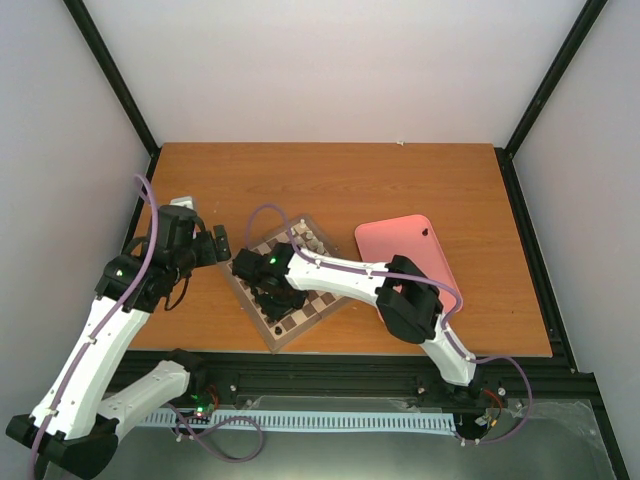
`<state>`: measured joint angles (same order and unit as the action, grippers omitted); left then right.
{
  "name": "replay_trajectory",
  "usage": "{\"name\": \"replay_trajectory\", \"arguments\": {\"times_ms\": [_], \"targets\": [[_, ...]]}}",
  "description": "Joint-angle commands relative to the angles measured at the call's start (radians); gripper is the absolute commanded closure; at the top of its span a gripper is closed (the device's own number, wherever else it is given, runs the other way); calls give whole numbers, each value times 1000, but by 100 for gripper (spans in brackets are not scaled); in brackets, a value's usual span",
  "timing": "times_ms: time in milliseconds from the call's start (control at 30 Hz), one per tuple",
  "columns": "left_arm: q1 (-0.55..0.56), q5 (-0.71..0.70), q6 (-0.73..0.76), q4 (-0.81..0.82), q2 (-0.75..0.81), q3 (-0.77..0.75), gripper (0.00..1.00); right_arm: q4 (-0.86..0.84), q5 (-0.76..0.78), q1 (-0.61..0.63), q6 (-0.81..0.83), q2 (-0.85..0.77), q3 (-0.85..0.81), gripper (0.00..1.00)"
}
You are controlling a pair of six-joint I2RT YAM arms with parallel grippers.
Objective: Set up the chess pieces on the board
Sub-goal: Place the chess piece on the chessboard, then pick up the chess piece from the storage box.
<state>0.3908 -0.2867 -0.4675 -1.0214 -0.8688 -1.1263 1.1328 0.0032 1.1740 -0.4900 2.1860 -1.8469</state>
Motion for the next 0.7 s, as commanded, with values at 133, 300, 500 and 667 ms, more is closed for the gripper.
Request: {"name": "replay_trajectory", "arguments": {"times_ms": [133, 300, 500, 667], "targets": [[5, 8, -2, 4, 8, -7, 0, -11, -42, 10, 78, -103, -24, 65], [5, 6, -3, 7, 5, -13, 0, 23, 11, -26, 56, -198, -47, 61], [5, 10, -5, 10, 3, -9, 0, 60, 84, -259, 52, -337, 14, 50], [5, 15, -3, 15, -9, -13, 0, 6, 118, -550, 104, -387, 169, 40]]}}
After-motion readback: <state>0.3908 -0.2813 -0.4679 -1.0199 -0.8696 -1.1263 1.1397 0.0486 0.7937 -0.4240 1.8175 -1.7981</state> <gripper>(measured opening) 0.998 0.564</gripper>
